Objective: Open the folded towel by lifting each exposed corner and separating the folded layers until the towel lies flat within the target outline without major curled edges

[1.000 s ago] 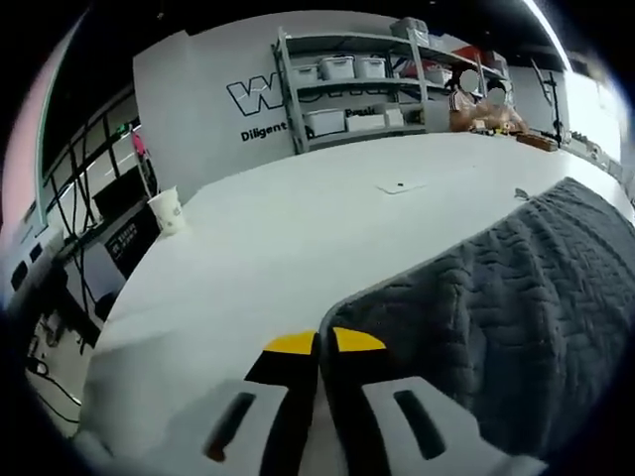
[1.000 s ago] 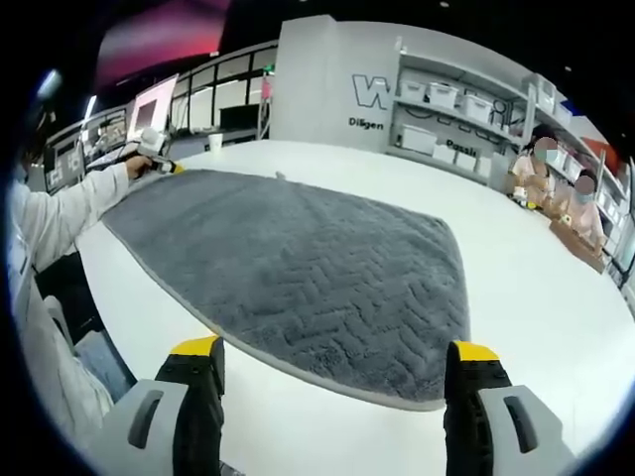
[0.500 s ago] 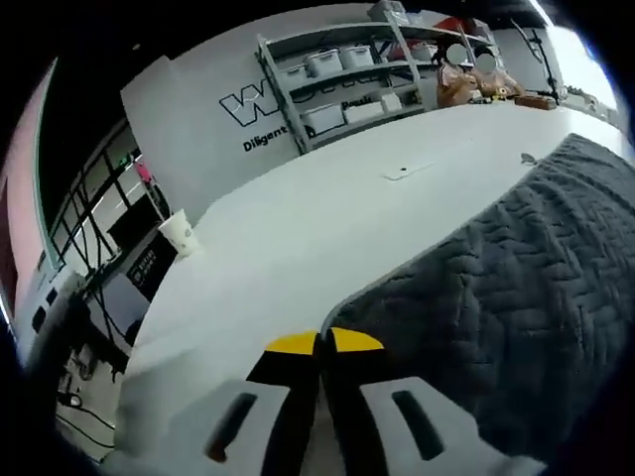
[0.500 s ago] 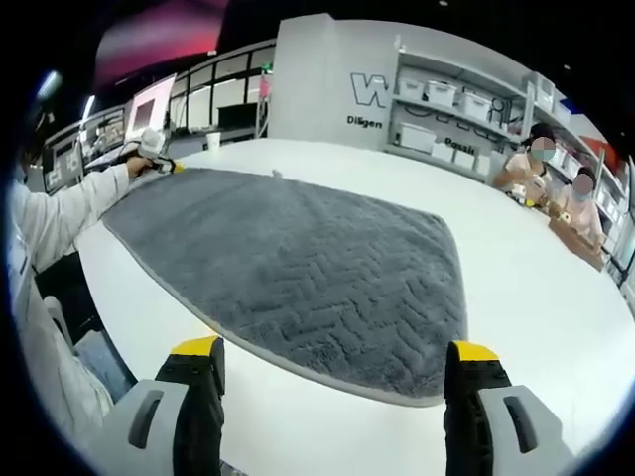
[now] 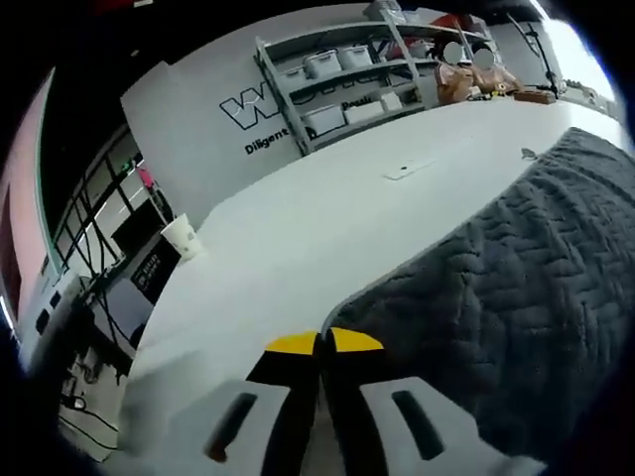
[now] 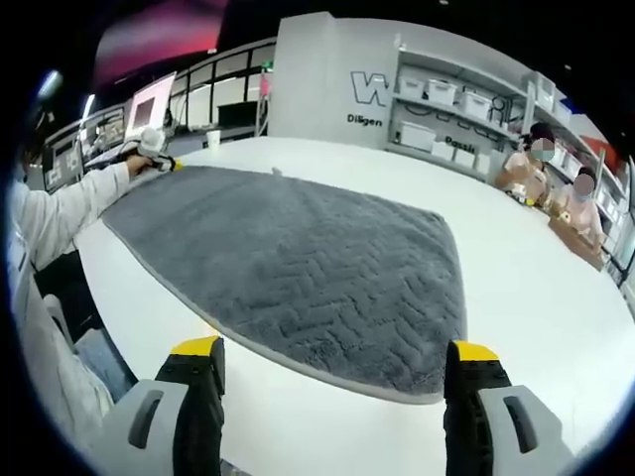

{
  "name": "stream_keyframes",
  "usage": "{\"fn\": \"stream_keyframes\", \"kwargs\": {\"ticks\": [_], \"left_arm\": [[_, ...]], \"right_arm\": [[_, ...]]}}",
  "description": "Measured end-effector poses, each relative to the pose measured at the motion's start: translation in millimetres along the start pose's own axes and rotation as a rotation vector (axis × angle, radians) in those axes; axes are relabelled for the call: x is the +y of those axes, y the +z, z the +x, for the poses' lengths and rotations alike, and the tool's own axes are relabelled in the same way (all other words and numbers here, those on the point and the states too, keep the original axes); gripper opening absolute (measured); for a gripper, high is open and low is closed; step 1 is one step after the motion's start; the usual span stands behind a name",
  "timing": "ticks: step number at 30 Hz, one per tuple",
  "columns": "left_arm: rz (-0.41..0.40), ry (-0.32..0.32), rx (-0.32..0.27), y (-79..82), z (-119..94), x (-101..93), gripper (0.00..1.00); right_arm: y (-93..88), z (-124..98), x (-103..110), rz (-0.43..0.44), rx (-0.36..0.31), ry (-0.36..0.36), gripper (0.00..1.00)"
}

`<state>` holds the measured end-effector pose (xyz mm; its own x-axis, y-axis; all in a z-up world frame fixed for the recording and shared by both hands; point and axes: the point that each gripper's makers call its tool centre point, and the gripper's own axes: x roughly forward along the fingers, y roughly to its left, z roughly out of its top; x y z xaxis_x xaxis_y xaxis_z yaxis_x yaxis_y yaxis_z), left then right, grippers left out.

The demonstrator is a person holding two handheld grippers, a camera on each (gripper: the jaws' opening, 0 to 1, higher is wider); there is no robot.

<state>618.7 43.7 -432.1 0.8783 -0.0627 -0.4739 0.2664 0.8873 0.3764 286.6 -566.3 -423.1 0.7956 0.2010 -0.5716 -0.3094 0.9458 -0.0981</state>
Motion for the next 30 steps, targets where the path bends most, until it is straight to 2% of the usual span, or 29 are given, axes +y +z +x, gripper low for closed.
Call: {"fn": "stream_keyframes", "kwargs": {"ticks": [2,5,7,14,17,20,25,30], "left_arm": [[-0.012,-0.005,-0.005,-0.3,0,0.5,0.02],[-0.094,-0.016,-0.024,-0.6,-1,2.7,0.06],[-0.102,-0.008,-0.026,-0.7,-4,8.5,0.12],[-0.119,-0.025,-0.035,2.5,-15,9.9,0.22],[-0.144,-0.021,-0.061,9.5,-24,13.4,0.24],[-0.178,-0.045,-0.081,14.9,-33,10.9,0.25],[-0.247,-0.139,-0.154,31.6,-67,-8.1,0.44],[-0.268,-0.166,-0.187,39.4,-99,-14.7,0.53]], "right_arm": [[0.7,-1,0,0.002,-0.004,-0.001,0.91],[1.6,-3,-1,0.004,-0.007,-0.004,0.91],[1.9,-5,-1,0.004,-0.008,-0.007,0.91],[3.1,-10,-2,0.004,-0.012,-0.016,0.91],[4.4,-12,1,-0.002,-0.016,-0.014,0.91],[5.4,-15,2,-0.004,-0.022,-0.012,0.91],[4.9,-18,0,0.000,-0.022,-0.020,0.91],[5.6,-21,1,0.016,-0.021,-0.018,0.91]]}}
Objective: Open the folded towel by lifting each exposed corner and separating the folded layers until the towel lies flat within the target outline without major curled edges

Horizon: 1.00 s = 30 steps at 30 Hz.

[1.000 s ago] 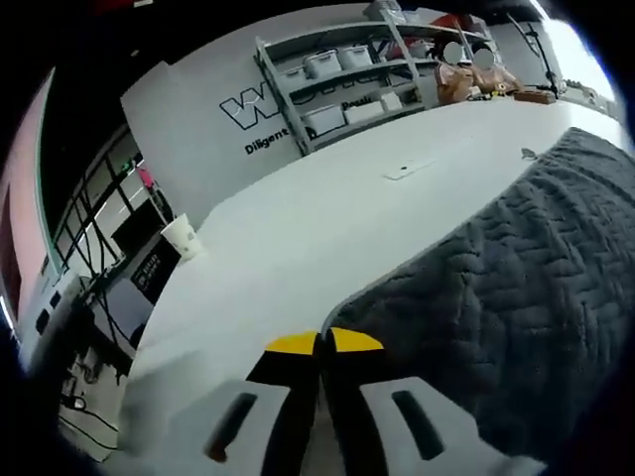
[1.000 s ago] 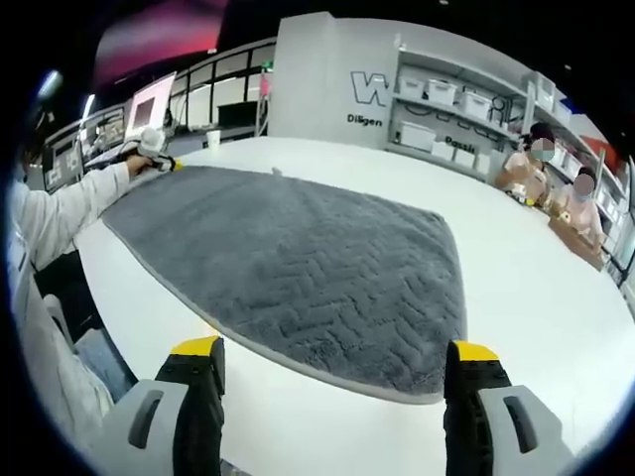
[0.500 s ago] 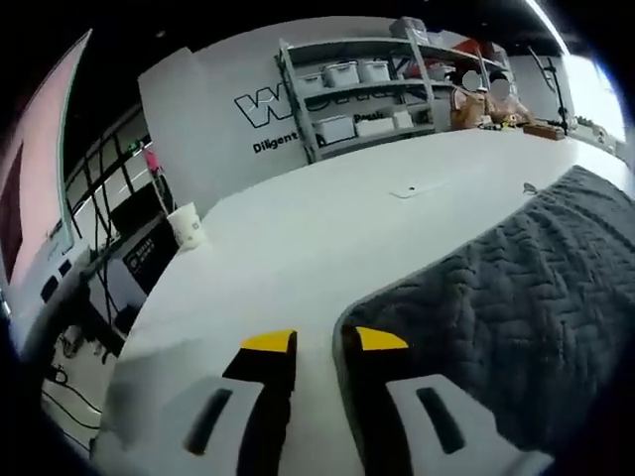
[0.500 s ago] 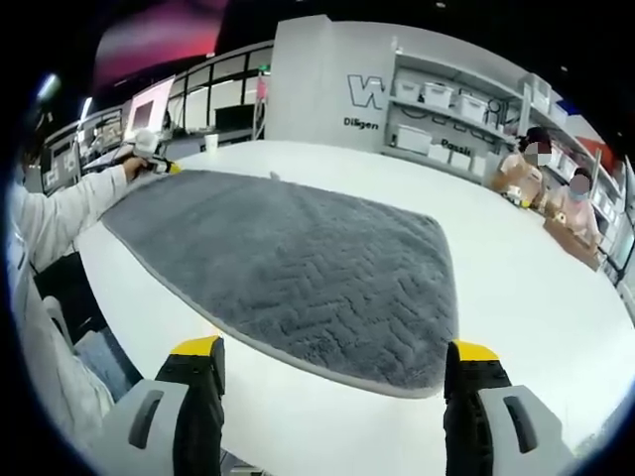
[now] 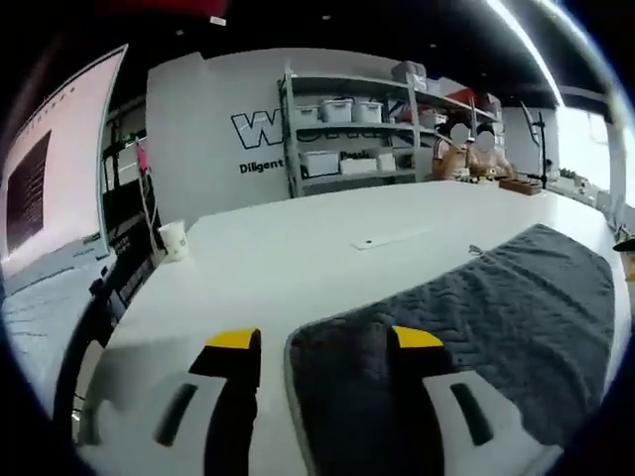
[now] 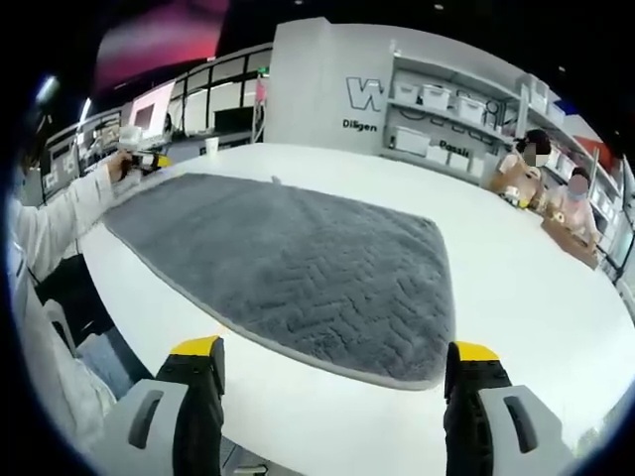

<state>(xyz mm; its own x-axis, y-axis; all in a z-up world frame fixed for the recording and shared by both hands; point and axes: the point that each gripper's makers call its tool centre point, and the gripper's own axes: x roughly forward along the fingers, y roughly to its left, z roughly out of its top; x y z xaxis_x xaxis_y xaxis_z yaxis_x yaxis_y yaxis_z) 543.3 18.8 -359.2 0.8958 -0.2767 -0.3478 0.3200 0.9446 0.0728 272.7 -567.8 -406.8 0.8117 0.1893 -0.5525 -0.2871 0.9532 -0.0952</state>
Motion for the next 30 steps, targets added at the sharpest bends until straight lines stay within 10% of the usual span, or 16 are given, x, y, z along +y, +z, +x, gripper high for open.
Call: {"fn": "stream_keyframes", "kwargs": {"ticks": [9,14,30], "left_arm": [[-0.053,-0.112,0.008,-2.1,-33,-35.5,0.90],[-0.051,-0.220,0.034,-17.2,-74,-70.1,0.94],[0.024,-0.252,0.061,-47.5,-163,-116.6,0.99]], "right_arm": [[2.2,-3,-2,0.019,-0.010,-0.007,0.93],[0.3,-5,-1,0.018,-0.003,-0.005,0.93],[-4.9,-9,8,0.034,0.003,0.011,0.99]]}}
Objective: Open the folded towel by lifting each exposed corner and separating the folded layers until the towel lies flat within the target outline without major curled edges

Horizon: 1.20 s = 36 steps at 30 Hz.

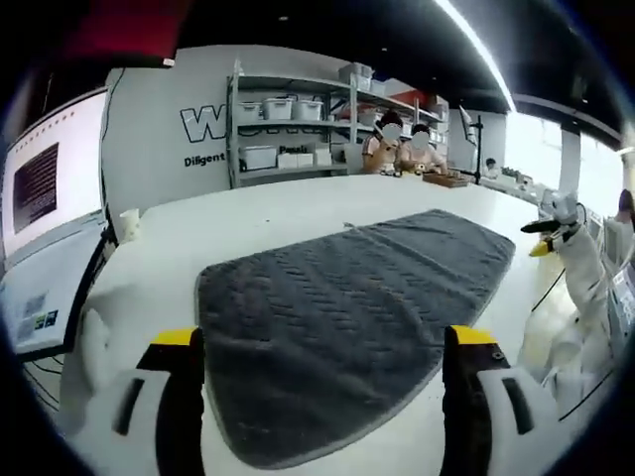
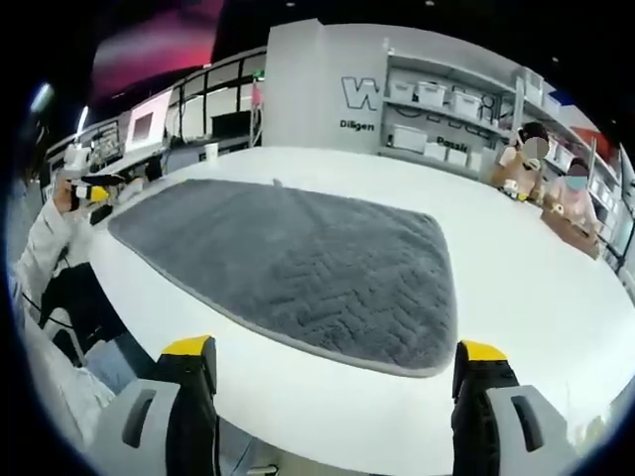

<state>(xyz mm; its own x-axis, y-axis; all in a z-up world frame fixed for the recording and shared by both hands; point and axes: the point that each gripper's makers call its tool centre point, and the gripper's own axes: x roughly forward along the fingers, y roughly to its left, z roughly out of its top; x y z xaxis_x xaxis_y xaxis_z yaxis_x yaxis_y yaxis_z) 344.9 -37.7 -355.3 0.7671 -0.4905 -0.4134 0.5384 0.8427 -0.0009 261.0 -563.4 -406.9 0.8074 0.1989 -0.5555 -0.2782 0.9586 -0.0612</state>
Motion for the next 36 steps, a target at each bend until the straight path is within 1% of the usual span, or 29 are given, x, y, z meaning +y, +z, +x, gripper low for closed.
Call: {"fn": "stream_keyframes", "kwargs": {"ticks": [1,3,5,8,12,14,15,17,20,22,23,24,25,27,30,32,34,35,36], "left_arm": [[0.011,0.002,0.022,-6.0,-5,-6.4,0.99],[0.034,0.008,0.045,-13.6,-11,-15.7,0.99],[0.040,0.014,0.057,-18.2,-16,-21.6,0.99],[0.044,0.018,0.064,-23.0,-23,-28.6,0.99],[0.034,0.022,0.055,-27.0,-33,-37.6,0.99],[0.035,0.050,0.059,-31.1,-36,-36.8,0.99],[0.035,0.057,0.070,-35.0,-39,-37.4,0.99],[0.032,0.072,0.076,-38.1,-41,-36.3,0.99],[0.039,0.080,0.082,-41.6,-43,-40.7,0.99],[0.042,0.085,0.079,-42.4,-43,-43.5,0.99],[0.043,0.082,0.077,-42.5,-43,-44.4,0.99],[0.039,0.076,0.073,-42.8,-43,-46.0,0.99],[0.031,0.075,0.071,-43.4,-43,-46.9,0.99],[0.022,0.073,0.068,-45.0,-45,-48.1,0.99],[0.022,0.084,0.066,-47.7,-45,-48.6,0.99],[0.017,0.084,0.071,-51.0,-45,-49.1,0.99],[0.011,0.077,0.078,-53.4,-44,-50.2,0.99],[0.012,0.075,0.078,-53.6,-43,-50.4,0.99],[0.011,0.075,0.079,-53.8,-43,-50.4,0.99]], "right_arm": [[-0.9,0,1,-0.001,0.004,0.001,0.99],[-2.3,1,3,-0.005,0.008,0.003,0.99],[-3.5,3,5,-0.007,0.013,0.009,0.99],[-4.6,4,8,-0.013,0.020,0.018,0.99],[-6.6,5,9,-0.020,0.030,0.024,0.99],[-7.3,4,10,-0.022,0.034,0.025,0.99],[-7.3,4,10,-0.022,0.034,0.026,0.99],[-6.9,3,9,-0.021,0.031,0.026,0.99],[-5.6,3,5,-0.019,0.027,0.021,0.99],[-1.7,3,3,-0.024,0.021,0.017,0.99],[4.2,3,2,-0.035,0.000,0.014,0.99],[16.3,4,0,-0.067,-0.043,0.008,0.99],[21.6,4,0,-0.092,-0.052,0.014,0.99],[31.8,3,0,-0.107,-0.049,0.025,0.99],[60.3,4,-3,-0.153,-0.110,0.041,0.98],[72.4,7,-6,-0.150,-0.121,0.054,0.96],[91.8,11,-11,-0.163,-0.148,0.069,0.95],[104.9,14,-15,-0.168,-0.172,0.074,0.94],[113.0,17,-19,-0.161,-0.181,0.074,0.93]]}}
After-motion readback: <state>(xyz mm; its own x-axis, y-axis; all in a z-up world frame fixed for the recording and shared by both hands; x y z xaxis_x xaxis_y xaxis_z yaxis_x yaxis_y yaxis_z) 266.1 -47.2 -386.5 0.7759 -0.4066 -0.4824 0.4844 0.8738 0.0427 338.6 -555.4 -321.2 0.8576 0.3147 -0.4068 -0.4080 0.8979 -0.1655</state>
